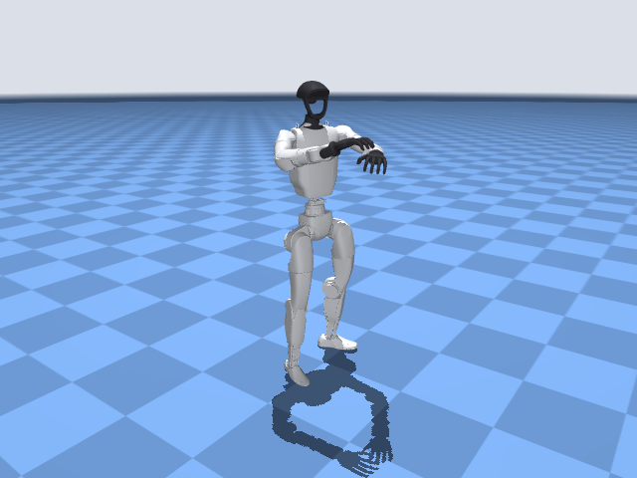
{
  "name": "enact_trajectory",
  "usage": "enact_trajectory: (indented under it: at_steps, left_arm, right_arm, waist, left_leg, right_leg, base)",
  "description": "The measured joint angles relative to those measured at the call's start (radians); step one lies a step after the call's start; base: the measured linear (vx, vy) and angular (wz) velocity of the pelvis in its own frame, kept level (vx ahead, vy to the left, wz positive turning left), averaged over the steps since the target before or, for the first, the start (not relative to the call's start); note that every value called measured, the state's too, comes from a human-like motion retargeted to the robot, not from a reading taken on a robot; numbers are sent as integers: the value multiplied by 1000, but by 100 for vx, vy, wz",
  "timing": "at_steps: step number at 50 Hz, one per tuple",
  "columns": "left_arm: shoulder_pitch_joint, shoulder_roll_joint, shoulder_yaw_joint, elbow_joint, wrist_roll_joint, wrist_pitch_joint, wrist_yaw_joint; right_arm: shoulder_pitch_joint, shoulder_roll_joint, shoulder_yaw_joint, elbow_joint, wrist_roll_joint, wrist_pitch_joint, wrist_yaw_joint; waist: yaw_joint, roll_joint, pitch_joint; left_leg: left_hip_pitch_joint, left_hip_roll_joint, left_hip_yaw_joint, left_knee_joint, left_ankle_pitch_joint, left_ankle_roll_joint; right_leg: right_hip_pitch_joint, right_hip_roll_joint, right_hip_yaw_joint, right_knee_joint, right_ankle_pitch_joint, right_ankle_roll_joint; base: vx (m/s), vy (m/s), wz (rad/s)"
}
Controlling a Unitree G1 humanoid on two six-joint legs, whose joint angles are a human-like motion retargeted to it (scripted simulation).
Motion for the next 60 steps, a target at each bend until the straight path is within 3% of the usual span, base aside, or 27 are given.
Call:
enact_trajectory:
  at_steps: [6, 10, 17, 23, 29, 35, 40, 45, 55, 60]
  left_arm:
    - [-11, 39, 55, -44, 102, -8, 113]
    - [-16, 61, 99, -80, 113, -16, 152]
    - [15, 50, 32, -42, 46, -32, 44]
    - [35, 62, -1, -31, 58, -45, -16]
    - [20, 148, 76, -136, 109, -39, 16]
    - [47, 238, 122, -190, 84, -56, 84]
    - [114, 279, 68, -147, 58, -68, 24]
    - [161, 288, 54, -109, 50, -72, -18]
    - [135, 335, 188, -177, 110, -75, 123]
    - [154, 353, 163, -153, 115, -76, 76]
  right_arm:
    - [28, 25, 77, 106, -30, -26, 88]
    - [61, 55, 88, 164, -70, -35, 69]
    - [35, 34, 42, 59, -54, -28, -28]
    - [13, 30, 58, 33, -1, -43, 40]
    - [66, 95, 97, 146, -6, -58, 165]
    - [90, 129, 90, 130, -77, -80, 14]
    - [41, 138, 61, 37, -61, -66, -65]
    - [-7, 174, 68, 25, -44, -51, -89]
    - [32, 327, 108, 230, -106, -48, -32]
    - [36, 344, 94, 200, -108, -54, -51]
  waist:
    - [29, -19, -3]
    - [42, -27, -6]
    - [59, -40, -9]
    - [87, -56, -7]
    - [133, -71, -5]
    - [180, -84, -4]
    - [216, -95, -2]
    - [253, -107, -4]
    - [324, -118, -6]
    - [349, -120, -8]
  left_leg:
    - [-2, -11, -10, -5, -4, -3]
    - [-5, -17, -19, -9, -6, -7]
    - [-9, -31, -37, -17, -10, -8]
    - [-7, -46, -55, -24, -13, -6]
    - [-8, -51, -70, -30, -15, -8]
    - [-14, -56, -88, -32, -17, -10]
    - [-21, -61, -107, -31, -19, -7]
    - [-30, -66, -129, -28, -20, -7]
    - [-43, -75, -180, -30, -19, -13]
    - [-50, -80, -202, -30, -18, -14]
  right_leg:
    - [0, -13, -9, 4, 0, 0]
    - [1, -20, -18, 7, 0, 0]
    - [6, -36, -36, 5, 2, 0]
    - [16, -53, -52, 4, 1, 0]
    - [21, -60, -67, 8, 1, -5]
    - [23, -68, -85, 12, 1, -3]
    - [27, -76, -103, 14, 1, -3]
    - [32, -85, -124, 16, -1, -8]
    - [49, -99, -174, 21, -7, -18]
    - [55, -107, -197, 23, -9, -19]
  base:
    - [-1, 7, 10]
    - [0, 7, 13]
    - [0, 7, 15]
    - [1, 7, 16]
    - [1, 5, 12]
    - [0, 0, 0]
    - [1, 4, 19]
    - [1, 4, 23]
    - [2, 4, 27]
    - [2, 3, 24]
